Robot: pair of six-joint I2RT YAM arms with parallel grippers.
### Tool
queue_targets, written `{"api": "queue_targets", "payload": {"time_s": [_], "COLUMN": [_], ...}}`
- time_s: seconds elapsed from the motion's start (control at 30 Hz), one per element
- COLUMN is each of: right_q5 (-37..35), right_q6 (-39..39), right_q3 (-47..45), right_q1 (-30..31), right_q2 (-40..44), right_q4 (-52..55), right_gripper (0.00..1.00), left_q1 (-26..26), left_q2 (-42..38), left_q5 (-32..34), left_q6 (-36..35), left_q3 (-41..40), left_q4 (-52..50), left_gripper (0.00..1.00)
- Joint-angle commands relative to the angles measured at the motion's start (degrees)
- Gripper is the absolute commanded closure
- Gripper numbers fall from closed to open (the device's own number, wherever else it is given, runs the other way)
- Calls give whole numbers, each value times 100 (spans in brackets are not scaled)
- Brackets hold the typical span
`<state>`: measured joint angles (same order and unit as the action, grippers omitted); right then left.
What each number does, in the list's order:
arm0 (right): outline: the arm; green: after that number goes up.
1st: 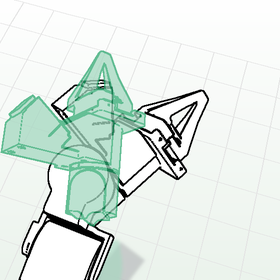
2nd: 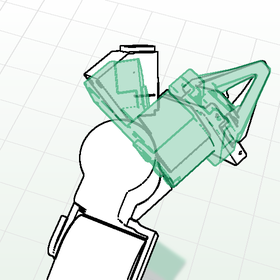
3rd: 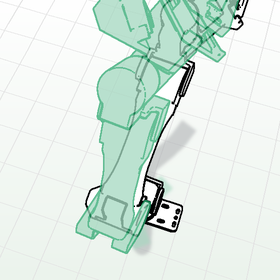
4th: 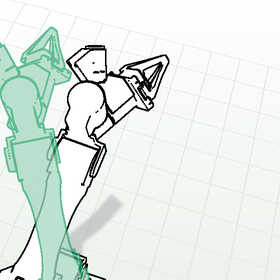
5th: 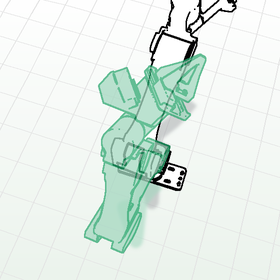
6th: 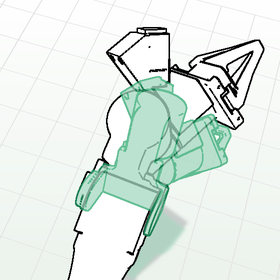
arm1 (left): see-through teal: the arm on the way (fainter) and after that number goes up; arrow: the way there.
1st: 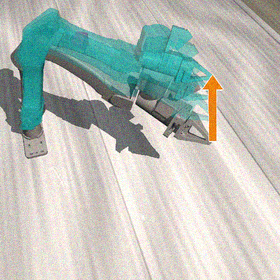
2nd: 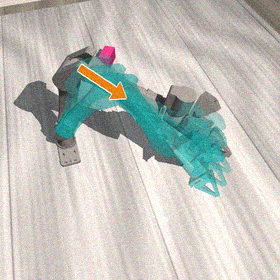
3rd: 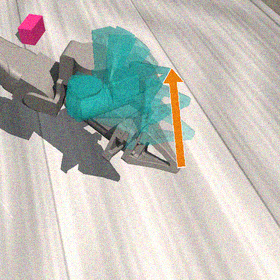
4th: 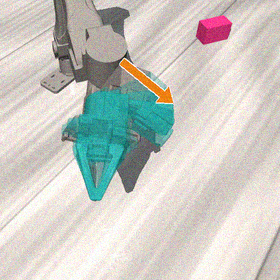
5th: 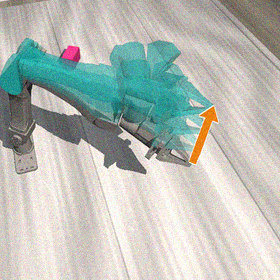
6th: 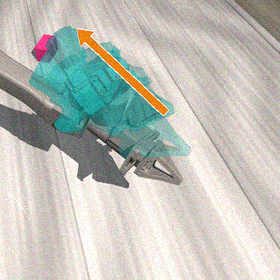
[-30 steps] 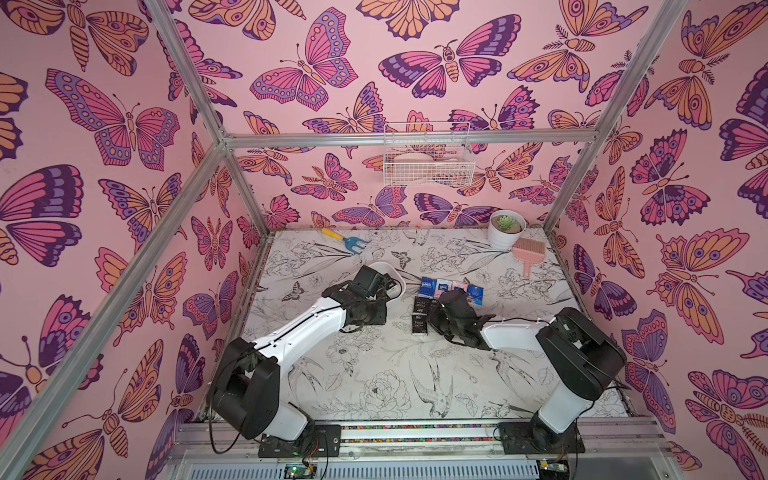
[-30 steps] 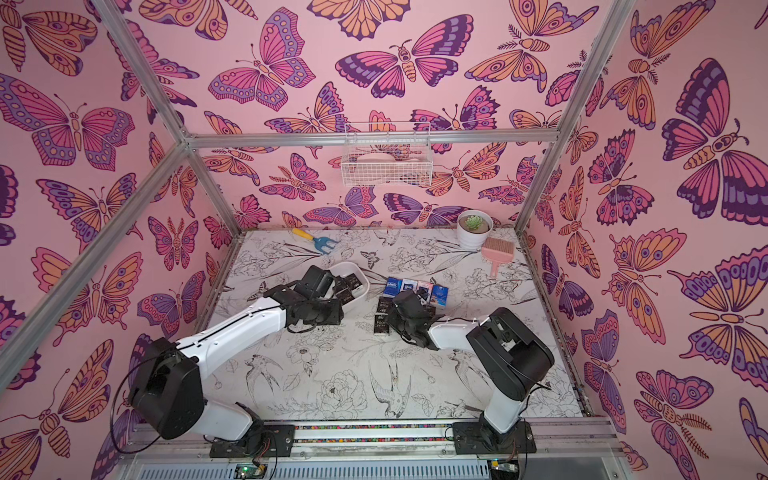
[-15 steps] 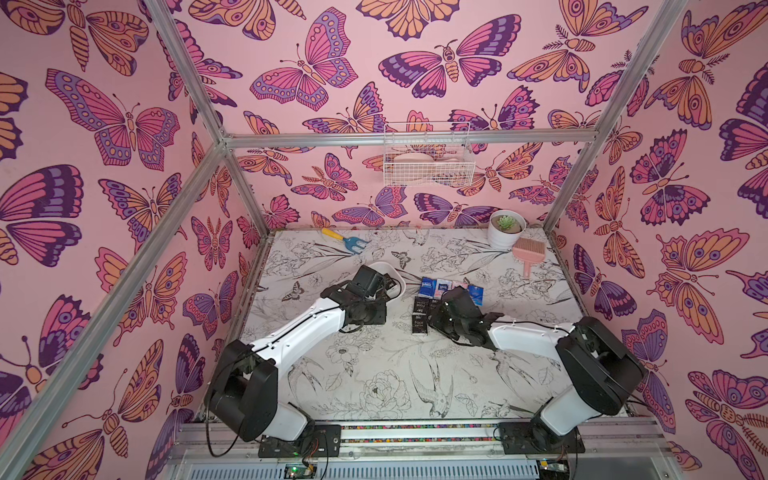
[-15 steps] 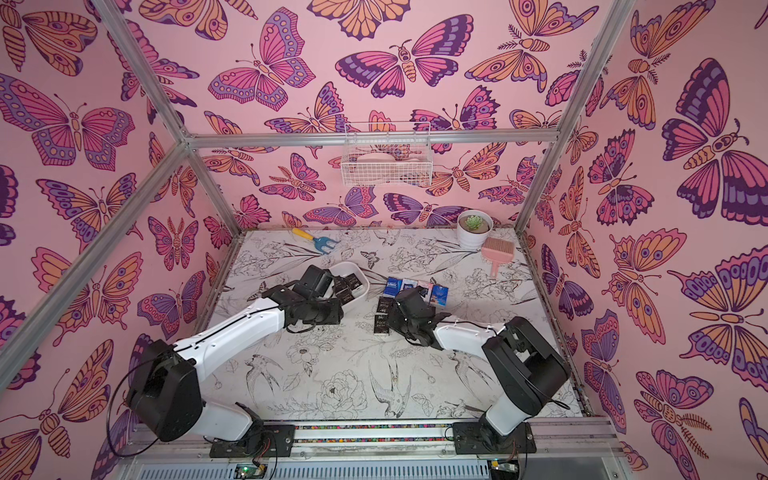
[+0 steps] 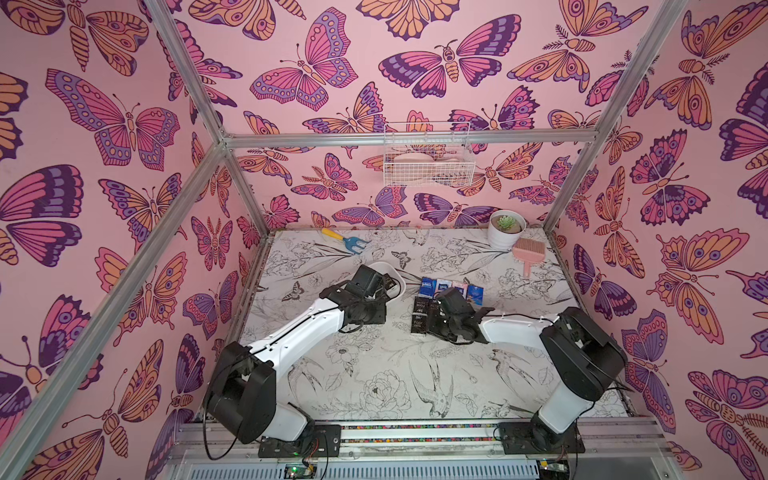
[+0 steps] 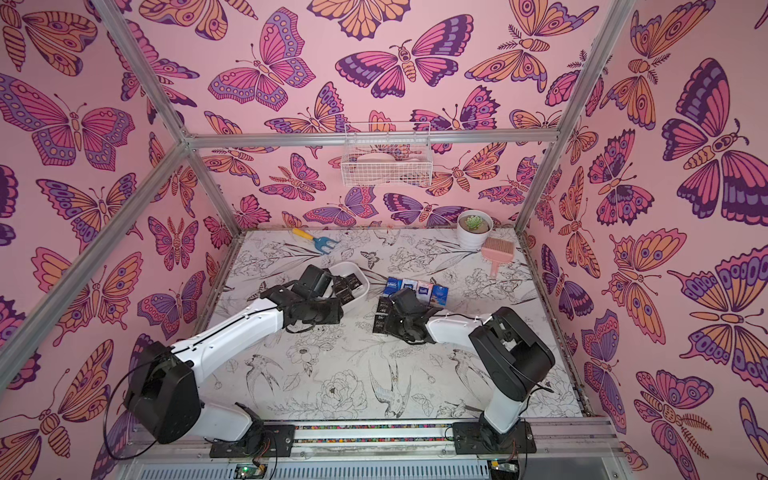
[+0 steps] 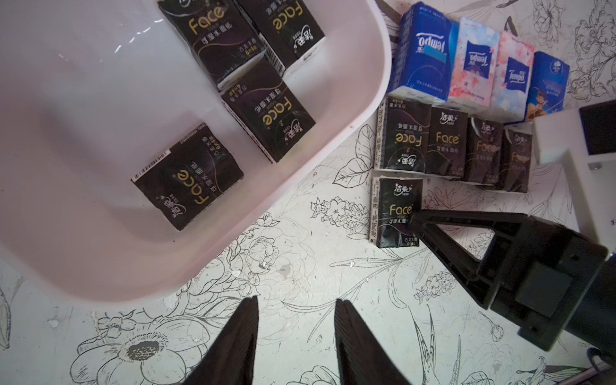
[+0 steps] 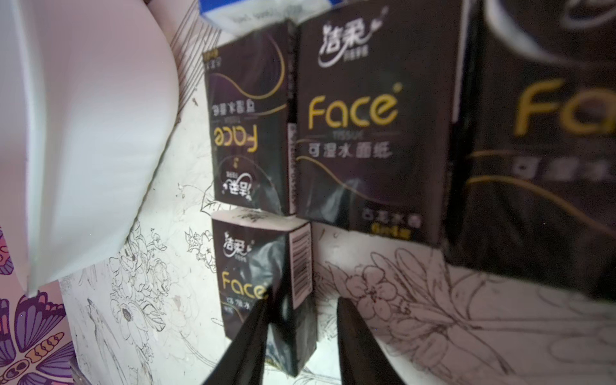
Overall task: Take the pocket tissues out of the storage box
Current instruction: Move the pocket tissues to the center of the board.
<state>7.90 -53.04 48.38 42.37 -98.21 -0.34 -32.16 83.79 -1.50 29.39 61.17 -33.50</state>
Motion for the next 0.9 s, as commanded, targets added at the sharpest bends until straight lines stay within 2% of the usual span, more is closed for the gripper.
{"api": "queue_targets", "payload": {"time_s": [0.0, 0.13, 0.43, 0.67, 0.87], "right_q5": [113, 111, 102, -189, -258], "right_q6": [142, -84, -1168, -1571, -1504], "right_q3": [119, 1, -409, -590, -601], "right_q1": [31, 42, 43, 36, 35], "right_q2": [-109, -165, -422, -287, -86], "right_q4": [288, 117, -1088, -1315, -1127], "right_gripper": [67, 73, 86, 89, 88], "left_q1": [48, 43, 45, 79, 79], "left_q2": [-100, -76, -168, -252, -264], "left_q5": [88, 97, 178, 220, 202], "left_q6": [-39, -38, -13, -12, 20], "left_q3": [-57, -51, -181, -254, -237], "left_q4": [-145, -148, -153, -151, -146], "left_gripper": [57, 57, 57, 57, 57]}}
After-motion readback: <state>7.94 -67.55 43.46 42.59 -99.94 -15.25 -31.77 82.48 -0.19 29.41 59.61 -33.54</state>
